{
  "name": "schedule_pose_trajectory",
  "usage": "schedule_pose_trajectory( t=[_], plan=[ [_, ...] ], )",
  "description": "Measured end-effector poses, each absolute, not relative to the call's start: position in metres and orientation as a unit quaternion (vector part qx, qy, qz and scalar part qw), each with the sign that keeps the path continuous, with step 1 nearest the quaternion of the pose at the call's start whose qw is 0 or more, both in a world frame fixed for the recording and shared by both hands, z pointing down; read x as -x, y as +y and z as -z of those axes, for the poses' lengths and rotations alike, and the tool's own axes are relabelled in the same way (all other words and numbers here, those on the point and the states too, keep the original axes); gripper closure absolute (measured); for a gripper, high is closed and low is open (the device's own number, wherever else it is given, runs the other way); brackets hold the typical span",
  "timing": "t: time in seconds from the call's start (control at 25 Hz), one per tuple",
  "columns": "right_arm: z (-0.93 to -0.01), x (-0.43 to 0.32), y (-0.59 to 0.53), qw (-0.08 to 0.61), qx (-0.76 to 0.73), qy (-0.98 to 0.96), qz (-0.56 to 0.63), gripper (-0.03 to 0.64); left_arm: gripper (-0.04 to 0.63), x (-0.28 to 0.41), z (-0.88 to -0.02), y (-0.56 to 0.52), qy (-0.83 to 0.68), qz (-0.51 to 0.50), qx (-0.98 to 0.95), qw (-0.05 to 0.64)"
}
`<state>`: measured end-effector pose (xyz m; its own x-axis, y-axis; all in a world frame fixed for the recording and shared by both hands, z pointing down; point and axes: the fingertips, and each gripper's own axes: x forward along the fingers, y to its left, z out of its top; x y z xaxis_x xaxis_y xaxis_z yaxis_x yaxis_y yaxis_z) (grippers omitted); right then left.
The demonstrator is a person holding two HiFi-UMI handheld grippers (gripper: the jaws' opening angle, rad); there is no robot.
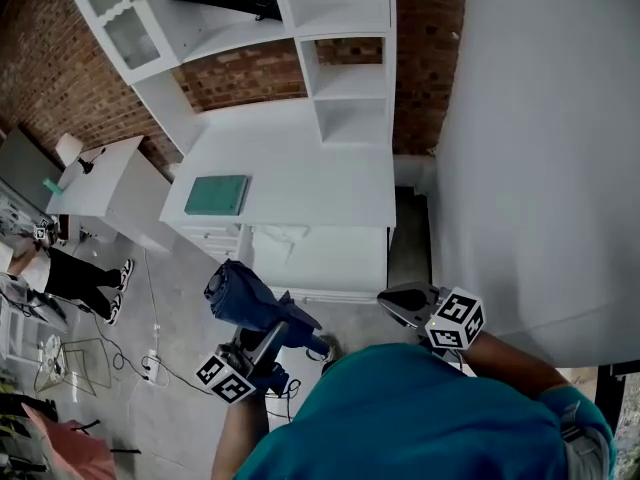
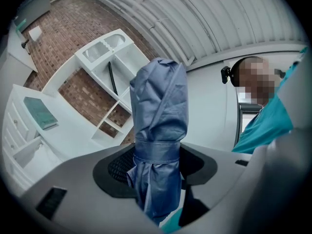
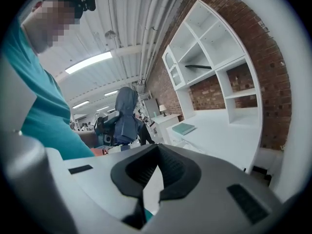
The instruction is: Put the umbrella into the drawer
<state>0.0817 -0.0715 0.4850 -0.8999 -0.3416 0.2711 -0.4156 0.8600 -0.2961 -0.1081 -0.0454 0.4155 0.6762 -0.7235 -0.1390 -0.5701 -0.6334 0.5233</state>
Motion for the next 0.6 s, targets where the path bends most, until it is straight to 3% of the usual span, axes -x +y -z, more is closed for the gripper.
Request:
schedule_pose_trajectory(
  t=[0.6],
  plan=[
    [-0.472, 0.003, -0.213, 0.132, -0.285, -0.934, -0.172, 0.594, 0.341, 0.216, -0.44, -0.18, -0.301, 0.1, -0.92, 0.231]
  ],
)
